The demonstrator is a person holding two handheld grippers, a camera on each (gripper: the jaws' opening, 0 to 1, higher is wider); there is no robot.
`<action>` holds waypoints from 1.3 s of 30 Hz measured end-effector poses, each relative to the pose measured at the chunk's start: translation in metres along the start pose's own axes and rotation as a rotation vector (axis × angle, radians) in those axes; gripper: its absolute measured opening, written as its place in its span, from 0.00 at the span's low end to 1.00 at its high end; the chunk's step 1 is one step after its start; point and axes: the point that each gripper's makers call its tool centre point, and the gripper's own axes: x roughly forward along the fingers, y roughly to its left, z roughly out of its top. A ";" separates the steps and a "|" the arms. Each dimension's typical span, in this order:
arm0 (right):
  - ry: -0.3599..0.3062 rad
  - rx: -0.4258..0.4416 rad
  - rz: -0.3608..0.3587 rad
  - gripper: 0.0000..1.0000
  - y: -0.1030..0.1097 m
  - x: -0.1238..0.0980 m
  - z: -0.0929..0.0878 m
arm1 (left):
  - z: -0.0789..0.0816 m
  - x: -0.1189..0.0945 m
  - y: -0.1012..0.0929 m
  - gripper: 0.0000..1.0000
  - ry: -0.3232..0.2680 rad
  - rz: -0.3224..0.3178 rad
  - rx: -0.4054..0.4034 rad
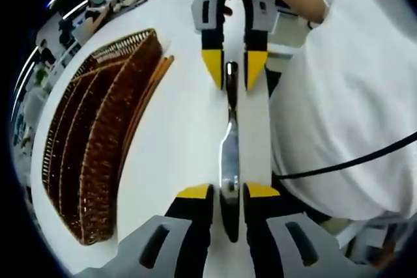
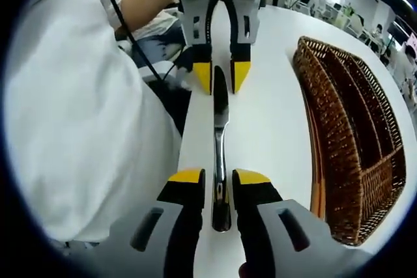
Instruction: Arrange the knives, forks, and spoons in their matching storage slots by inserting each utensil handle-first until every utensil is classified and aligned in the correct compartment
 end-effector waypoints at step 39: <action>0.018 0.027 -0.007 0.15 -0.011 0.008 -0.009 | 0.008 0.003 0.018 0.11 -0.047 0.044 -0.071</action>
